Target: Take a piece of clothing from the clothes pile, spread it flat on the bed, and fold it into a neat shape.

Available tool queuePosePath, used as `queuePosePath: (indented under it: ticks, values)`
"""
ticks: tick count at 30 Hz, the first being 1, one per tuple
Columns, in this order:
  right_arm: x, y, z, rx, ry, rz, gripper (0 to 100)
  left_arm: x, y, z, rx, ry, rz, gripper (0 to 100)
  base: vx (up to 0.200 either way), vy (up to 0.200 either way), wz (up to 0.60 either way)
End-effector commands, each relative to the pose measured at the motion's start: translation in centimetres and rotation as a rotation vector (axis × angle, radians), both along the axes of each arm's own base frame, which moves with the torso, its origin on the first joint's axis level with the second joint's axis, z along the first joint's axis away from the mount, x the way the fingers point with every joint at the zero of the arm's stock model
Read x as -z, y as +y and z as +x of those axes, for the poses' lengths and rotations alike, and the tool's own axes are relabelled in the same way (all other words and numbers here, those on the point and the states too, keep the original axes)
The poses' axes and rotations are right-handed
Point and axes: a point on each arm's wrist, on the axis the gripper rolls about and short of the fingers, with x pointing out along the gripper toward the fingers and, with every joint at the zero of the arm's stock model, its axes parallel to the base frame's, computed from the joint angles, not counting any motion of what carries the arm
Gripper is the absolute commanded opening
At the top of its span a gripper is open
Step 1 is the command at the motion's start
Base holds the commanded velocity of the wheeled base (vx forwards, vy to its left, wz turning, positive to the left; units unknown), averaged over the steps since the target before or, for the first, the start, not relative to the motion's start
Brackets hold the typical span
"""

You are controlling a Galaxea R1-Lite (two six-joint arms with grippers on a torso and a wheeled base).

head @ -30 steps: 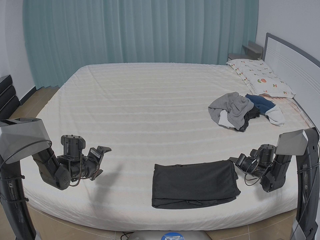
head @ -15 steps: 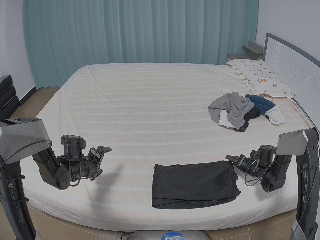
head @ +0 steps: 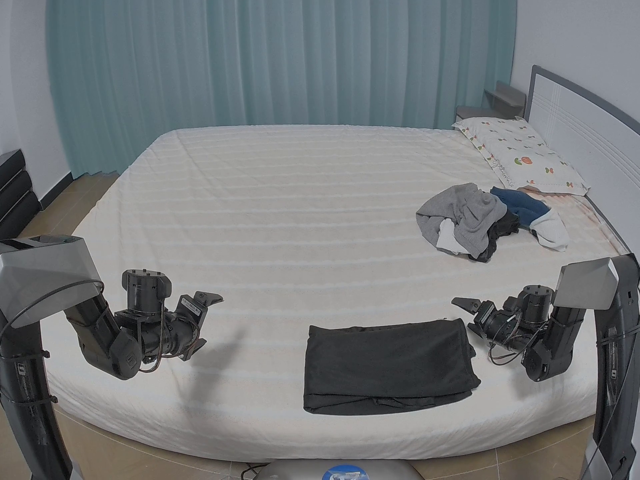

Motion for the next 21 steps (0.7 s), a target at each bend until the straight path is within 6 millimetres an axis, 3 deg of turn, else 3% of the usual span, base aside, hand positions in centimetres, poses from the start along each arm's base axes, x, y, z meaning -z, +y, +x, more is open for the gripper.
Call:
queuePosePath:
  ticks: [1,17,21]
  values:
    - [-0.15,0.03,0.06,-0.002,-0.007,0.001,100,0.02,-0.01,0.03,0.000,0.000,0.000,100,-0.200,0.000,0.00]
    - [-0.05,0.03,0.03,0.000,-0.019,0.002,100,-0.07,0.01,0.16,0.000,-0.004,-0.004,100,-0.013,0.000,0.00]
    - [-0.06,0.03,0.06,0.001,-0.021,0.000,100,-0.07,-0.09,0.15,0.003,-0.005,0.000,100,0.000,-0.200,0.00]
